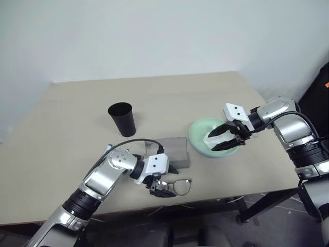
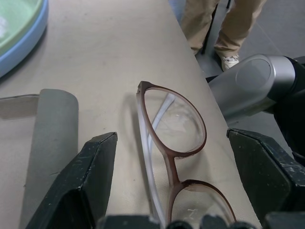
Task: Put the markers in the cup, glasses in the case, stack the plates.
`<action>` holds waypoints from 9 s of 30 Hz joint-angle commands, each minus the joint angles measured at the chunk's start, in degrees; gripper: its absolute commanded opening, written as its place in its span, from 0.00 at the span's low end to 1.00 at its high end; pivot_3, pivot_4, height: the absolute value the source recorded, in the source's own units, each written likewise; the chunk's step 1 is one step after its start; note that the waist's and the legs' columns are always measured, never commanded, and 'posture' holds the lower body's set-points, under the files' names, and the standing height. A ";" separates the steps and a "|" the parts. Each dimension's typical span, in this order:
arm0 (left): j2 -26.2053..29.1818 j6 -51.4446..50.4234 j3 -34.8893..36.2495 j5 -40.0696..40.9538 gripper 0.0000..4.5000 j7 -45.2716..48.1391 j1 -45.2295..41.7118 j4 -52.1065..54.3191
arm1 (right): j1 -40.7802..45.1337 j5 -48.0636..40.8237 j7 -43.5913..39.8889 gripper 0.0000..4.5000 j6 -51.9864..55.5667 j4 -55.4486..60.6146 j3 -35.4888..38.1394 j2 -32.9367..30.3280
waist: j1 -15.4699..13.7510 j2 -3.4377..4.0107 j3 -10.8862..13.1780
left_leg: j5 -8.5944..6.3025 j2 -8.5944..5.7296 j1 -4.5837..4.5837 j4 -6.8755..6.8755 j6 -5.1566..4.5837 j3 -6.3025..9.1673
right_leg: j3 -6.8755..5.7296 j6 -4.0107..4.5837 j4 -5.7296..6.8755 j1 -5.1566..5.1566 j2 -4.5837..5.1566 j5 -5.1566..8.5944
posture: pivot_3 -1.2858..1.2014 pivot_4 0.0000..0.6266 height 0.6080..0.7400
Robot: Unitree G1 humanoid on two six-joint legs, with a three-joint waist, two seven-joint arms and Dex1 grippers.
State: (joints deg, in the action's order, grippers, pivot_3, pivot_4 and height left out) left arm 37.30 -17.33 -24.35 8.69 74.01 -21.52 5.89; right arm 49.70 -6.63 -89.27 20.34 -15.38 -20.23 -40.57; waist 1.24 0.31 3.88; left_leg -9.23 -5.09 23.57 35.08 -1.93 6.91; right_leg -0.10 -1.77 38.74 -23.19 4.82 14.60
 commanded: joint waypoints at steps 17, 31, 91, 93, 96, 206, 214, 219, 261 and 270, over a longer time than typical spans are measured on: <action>1.04 2.32 -0.56 -2.35 0.21 2.60 -2.41 -1.24 | 0.92 -0.36 1.14 0.59 0.58 1.57 1.47 -0.11 | -0.01 0.00 0.00 | 0.00 0.00 0.00 0.01 0.00 0.01 | -0.01 0.00 0.00 0.01 0.00 0.00 | 0.52 0.00 1.00; 2.54 1.11 -0.51 -2.01 0.21 5.95 -4.98 -2.28 | 1.90 0.40 1.71 0.59 0.11 0.19 1.04 0.74 | 0.00 0.00 0.00 | 0.01 0.00 0.00 0.04 -0.01 0.02 | -0.03 -0.01 0.01 0.01 -0.01 -0.01 | 0.52 0.00 1.00; -3.12 0.32 5.25 -0.74 0.01 8.65 -15.82 -26.26 | 1.74 1.34 3.18 0.59 0.40 0.46 1.23 2.51 | 0.10 -0.03 -0.02 | 0.10 -0.12 0.00 0.15 -0.17 0.04 | -0.04 -0.24 0.01 0.12 0.03 -0.15 | 0.52 0.00 1.00; -3.12 -0.45 5.19 -0.49 0.01 9.02 -15.67 -25.65 | 1.67 1.26 3.26 0.59 0.42 0.53 1.22 2.48 | 0.12 -0.03 -0.02 | 0.10 -0.12 0.00 0.14 -0.17 0.04 | -0.04 -0.24 0.01 0.10 0.03 -0.15 | 0.52 0.00 1.00; -3.42 -0.47 5.03 -0.99 0.01 8.86 -15.73 -25.71 | 1.55 1.25 3.37 0.59 0.44 0.62 1.21 2.48 | 0.09 -0.03 -0.02 | 0.10 -0.12 0.00 0.12 -0.16 0.04 | -0.04 -0.25 0.01 0.09 0.03 -0.15 | 0.52 0.00 1.00; 2.21 -55.91 27.63 -3.86 0.76 -33.02 4.78 17.41 | 2.85 1.26 2.66 0.59 0.52 -0.56 0.78 3.70 | -0.08 -0.09 -0.02 | 0.12 -0.15 0.01 0.13 -0.19 0.09 | 0.01 -0.36 0.01 0.08 0.04 -0.23 | 0.52 0.00 1.00; 3.06 -62.32 26.29 -0.86 0.76 -37.09 5.71 20.49 | 3.35 1.43 2.36 0.59 0.07 -1.42 0.43 4.55 | 0.02 -0.10 -0.01 | 0.12 -0.14 0.00 0.11 -0.18 0.09 | 0.03 -0.35 0.00 0.06 0.04 -0.23 | 0.52 0.00 1.00; 3.50 -63.93 26.56 0.69 0.76 -39.34 5.80 19.93 | 3.53 1.48 2.30 0.59 -0.28 -1.96 0.29 4.76 | 0.03 -0.10 -0.01 | 0.12 -0.15 0.01 0.10 -0.18 0.07 | 0.06 -0.35 0.00 0.05 0.04 -0.23 | 0.52 0.00 1.00; -2.21 -55.15 16.17 0.28 0.67 -48.14 -7.70 -5.67 | 3.58 1.59 3.17 0.59 0.21 -0.83 0.48 5.62 | 0.07 -0.13 -0.02 | 0.12 -0.17 -0.01 0.10 -0.18 0.07 | 0.06 -0.36 -0.01 0.06 0.05 -0.23 | 0.52 0.00 1.00; -0.69 -55.09 13.53 -0.24 0.05 -47.47 -7.15 -5.59 | 3.73 1.62 3.16 0.59 -0.22 -1.16 0.50 5.85 | 0.37 -0.12 -0.03 | 0.12 -0.14 -0.05 0.09 -0.17 0.11 | 0.06 -0.33 0.02 0.06 0.03 -0.25 | 0.52 0.00 1.00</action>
State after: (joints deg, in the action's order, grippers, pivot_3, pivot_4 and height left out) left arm 35.19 -71.75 -9.33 9.83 26.78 -29.31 0.92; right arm 51.56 -4.53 -86.36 20.77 -17.76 -20.93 -34.77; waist 1.60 0.19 3.86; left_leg -9.11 -5.23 23.52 35.18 -2.11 7.02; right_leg -0.03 -2.10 38.77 -23.13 4.85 14.35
